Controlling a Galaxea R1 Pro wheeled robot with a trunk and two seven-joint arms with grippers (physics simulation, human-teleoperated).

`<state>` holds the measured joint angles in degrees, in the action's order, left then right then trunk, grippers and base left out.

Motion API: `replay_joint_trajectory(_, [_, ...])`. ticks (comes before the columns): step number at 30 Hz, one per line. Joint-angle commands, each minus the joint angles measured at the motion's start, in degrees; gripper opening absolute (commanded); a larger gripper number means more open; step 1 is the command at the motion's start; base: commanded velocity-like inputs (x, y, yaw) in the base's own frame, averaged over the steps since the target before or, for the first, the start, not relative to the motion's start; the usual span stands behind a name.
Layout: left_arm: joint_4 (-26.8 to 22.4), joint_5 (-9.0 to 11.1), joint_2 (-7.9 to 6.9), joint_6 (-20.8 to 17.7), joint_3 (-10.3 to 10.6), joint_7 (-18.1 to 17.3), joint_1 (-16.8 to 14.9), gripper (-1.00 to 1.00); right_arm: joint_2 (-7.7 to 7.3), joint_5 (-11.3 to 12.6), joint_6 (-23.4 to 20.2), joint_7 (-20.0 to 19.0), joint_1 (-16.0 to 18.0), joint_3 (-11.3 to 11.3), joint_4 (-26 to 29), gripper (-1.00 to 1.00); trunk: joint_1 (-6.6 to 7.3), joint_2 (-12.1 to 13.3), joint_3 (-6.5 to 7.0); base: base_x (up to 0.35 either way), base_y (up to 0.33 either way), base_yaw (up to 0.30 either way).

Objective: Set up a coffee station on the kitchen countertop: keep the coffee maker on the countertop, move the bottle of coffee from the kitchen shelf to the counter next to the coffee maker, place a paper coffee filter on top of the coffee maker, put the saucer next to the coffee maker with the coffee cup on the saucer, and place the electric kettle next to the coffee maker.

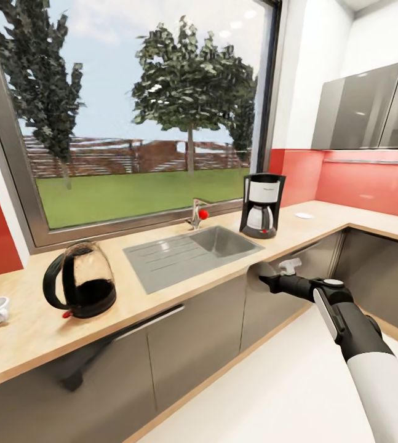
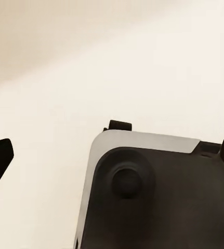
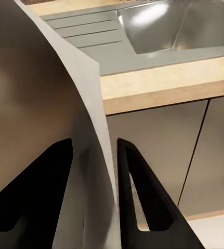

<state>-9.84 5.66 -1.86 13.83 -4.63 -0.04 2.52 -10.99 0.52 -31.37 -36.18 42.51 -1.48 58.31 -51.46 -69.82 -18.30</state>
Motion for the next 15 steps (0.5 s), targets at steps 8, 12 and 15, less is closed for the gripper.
replay_joint_trajectory(8, [-0.1,0.5,0.01,0.1,0.0,-0.1,0.0,1.00,0.01,0.1,-0.4,-0.2,0.0,-0.1,0.1,-1.00,-0.02,0.0,0.06,0.131,-0.122,-0.121])
replay_joint_trajectory(12, [-0.1,0.5,0.01,0.1,0.0,-0.1,0.0,1.00,0.01,0.1,-0.4,-0.2,0.0,-0.1,0.1,-1.00,-0.02,0.0,0.19,0.006,-0.005,-0.260])
replay_joint_trajectory(15, [-0.1,0.5,0.00,0.1,0.0,-0.1,0.0,1.00,0.01,0.1,-0.4,-0.2,0.0,-0.1,0.1,-1.00,-0.02,0.0,0.28,0.001,-0.001,-0.264])
